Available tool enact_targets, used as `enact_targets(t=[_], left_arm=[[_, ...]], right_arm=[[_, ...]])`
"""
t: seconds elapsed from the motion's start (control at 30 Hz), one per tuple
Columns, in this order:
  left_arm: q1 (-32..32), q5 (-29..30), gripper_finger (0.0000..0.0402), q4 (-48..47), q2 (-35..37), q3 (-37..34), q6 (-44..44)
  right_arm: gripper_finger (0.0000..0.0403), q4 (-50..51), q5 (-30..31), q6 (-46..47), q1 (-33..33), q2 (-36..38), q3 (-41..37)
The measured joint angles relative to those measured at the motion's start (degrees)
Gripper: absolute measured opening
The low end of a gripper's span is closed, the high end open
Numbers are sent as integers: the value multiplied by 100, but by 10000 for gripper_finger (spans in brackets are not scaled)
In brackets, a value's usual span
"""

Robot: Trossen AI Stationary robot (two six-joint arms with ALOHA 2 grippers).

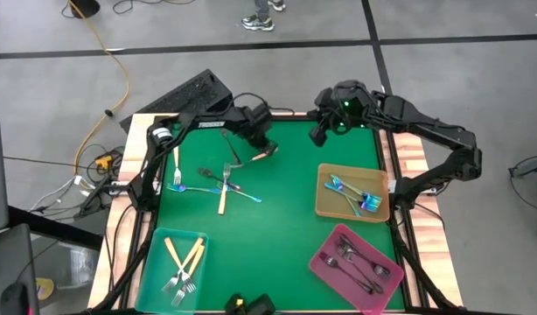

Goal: Sort silverware by color (type)
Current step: Put the yellow fork into the blue bin

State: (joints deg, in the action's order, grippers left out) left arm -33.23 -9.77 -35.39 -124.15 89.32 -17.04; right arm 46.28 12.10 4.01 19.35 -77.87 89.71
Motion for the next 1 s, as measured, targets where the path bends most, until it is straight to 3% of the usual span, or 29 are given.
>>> enact_targets(t=[0.1, 0.33, 0.4, 0.57, 0.7, 1.0], left_arm=[[115, 52, 0, -647, 160, -26, 401], [524, -1188, 0, -825, 983, 24, 662], [718, -1295, 0, -824, 1214, 22, 742], [1206, -827, 0, -1120, 2056, 17, 442], [1825, -394, 0, -1392, 2948, 17, 339], [3773, 1987, 0, -1723, 5257, 18, -507]], right_arm=[[17, 9, -1, -45, -65, -2, 0], [17, 4, -17, -105, -102, -2, 0], [17, 10, -20, -106, -117, -2, 0], [25, 259, -20, -475, -128, -13, -18], [40, -149, -73, -560, -186, -13, -598], [50, -2298, -846, -863, -259, -26, -2564]])
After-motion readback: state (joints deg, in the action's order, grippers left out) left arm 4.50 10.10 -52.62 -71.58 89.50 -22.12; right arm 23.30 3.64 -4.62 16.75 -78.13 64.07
